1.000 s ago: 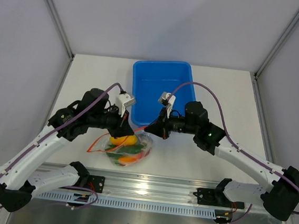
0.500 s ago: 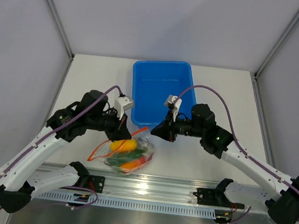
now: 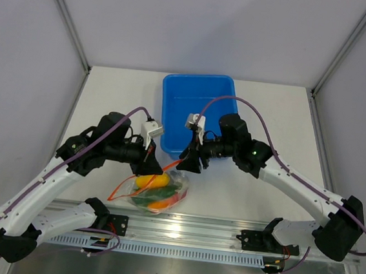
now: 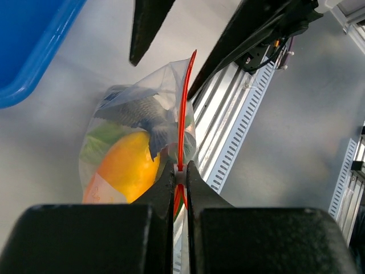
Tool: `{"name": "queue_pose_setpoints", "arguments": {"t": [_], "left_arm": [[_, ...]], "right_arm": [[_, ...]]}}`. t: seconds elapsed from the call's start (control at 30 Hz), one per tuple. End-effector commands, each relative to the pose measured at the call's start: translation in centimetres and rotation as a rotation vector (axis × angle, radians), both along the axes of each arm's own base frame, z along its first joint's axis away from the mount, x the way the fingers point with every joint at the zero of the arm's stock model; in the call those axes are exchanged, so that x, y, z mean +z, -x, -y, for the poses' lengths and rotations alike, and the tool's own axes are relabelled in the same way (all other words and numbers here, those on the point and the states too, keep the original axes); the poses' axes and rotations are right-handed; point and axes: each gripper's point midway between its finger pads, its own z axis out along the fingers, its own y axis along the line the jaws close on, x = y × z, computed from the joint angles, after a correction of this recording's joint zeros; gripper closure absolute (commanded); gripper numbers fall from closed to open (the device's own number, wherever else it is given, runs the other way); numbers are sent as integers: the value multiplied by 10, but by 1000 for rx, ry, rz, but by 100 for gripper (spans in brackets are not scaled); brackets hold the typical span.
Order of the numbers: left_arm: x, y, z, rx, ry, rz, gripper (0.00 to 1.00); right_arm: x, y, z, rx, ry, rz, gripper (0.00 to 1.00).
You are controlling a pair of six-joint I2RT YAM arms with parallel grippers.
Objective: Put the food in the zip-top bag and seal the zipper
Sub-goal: Zip the zipper food storage bag at the center of the board.
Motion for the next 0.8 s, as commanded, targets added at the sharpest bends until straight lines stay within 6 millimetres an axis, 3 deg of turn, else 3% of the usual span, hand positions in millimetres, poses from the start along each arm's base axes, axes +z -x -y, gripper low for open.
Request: {"name": "queue_pose_setpoints", "arguments": {"t": [0.0, 0.27, 0.57, 0.67, 0.77], "left_arm": [[24, 3, 11, -43, 107, 50, 99], [24, 2, 13, -49, 103, 42, 98], [22, 0, 14, -53, 102, 40, 97], [23, 1, 14, -53, 102, 40, 97], [25, 1, 14, -54, 106, 45, 97]], "right_arm": [[11, 2, -10, 86, -23, 20, 48], [16, 18, -26, 235, -54, -54, 52], [13, 32, -31, 333, -29, -101, 65], [15, 33, -32, 342, -30, -107, 74], [13, 34, -32, 354, -22, -119, 75]]}}
